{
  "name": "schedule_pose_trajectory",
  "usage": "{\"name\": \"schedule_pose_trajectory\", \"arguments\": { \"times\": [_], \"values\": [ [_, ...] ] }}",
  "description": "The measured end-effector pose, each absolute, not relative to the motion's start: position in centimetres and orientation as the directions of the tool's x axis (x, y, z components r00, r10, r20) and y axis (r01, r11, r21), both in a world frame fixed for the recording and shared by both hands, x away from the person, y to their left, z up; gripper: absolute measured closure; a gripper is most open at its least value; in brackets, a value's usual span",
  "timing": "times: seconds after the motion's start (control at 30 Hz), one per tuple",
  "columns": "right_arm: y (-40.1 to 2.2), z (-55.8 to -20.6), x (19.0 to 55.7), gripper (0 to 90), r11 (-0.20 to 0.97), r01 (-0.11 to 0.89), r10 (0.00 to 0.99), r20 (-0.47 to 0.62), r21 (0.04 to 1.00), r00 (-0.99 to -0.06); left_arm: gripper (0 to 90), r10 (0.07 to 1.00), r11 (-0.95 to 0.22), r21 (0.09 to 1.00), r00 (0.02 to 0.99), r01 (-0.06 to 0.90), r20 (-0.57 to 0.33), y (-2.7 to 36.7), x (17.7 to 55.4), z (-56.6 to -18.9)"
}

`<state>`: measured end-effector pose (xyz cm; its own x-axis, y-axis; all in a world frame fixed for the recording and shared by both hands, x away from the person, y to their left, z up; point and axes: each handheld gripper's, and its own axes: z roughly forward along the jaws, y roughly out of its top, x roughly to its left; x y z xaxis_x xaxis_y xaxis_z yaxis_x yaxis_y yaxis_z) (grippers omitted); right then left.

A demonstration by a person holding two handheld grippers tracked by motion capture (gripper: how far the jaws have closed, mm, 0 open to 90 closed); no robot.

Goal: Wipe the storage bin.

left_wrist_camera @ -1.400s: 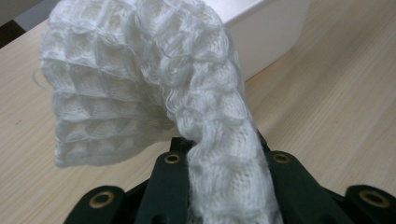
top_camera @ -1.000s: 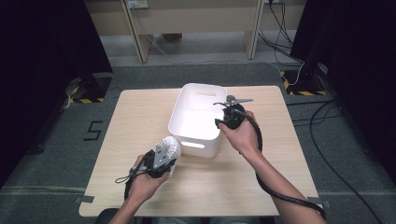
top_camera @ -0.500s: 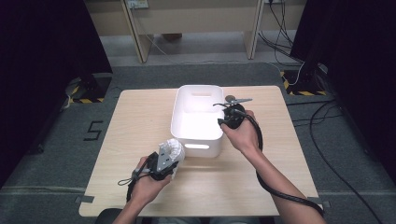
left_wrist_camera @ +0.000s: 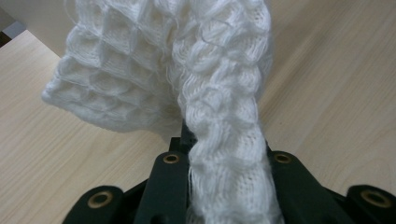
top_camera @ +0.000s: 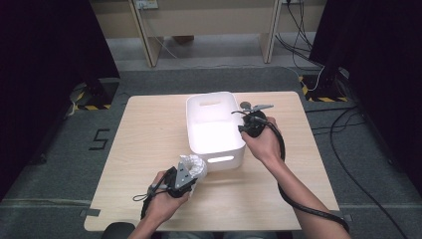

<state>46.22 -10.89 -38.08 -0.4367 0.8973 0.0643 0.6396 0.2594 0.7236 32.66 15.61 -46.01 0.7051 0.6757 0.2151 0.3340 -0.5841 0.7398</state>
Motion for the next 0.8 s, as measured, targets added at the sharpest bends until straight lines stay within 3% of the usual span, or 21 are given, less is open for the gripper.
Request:
{"name": "schedule_pose_trajectory", "arguments": {
  "times": [0.23, 0.63, 0.8],
  "values": [
    [-11.7, -38.1, 43.9, 71.2, 0.253, 0.597, 0.883, 0.071, 0.761, -0.464, 76.5, 0.713, -0.54, 0.762, 0.676, 0.357, 0.188, 15.9, 32.7, -46.1],
    [-11.6, -39.0, 43.1, 74.3, 0.258, 0.58, 0.883, 0.054, 0.773, -0.466, 76.5, 0.753, -0.493, 0.784, 0.636, 0.376, 0.169, 15.9, 32.9, -45.6],
    [-11.5, -39.1, 43.0, 74.4, 0.262, 0.574, 0.888, 0.039, 0.776, -0.458, 76.5, 0.793, -0.405, 0.817, 0.603, 0.411, 0.09, 15.8, 32.6, -45.0]
  ]
}}
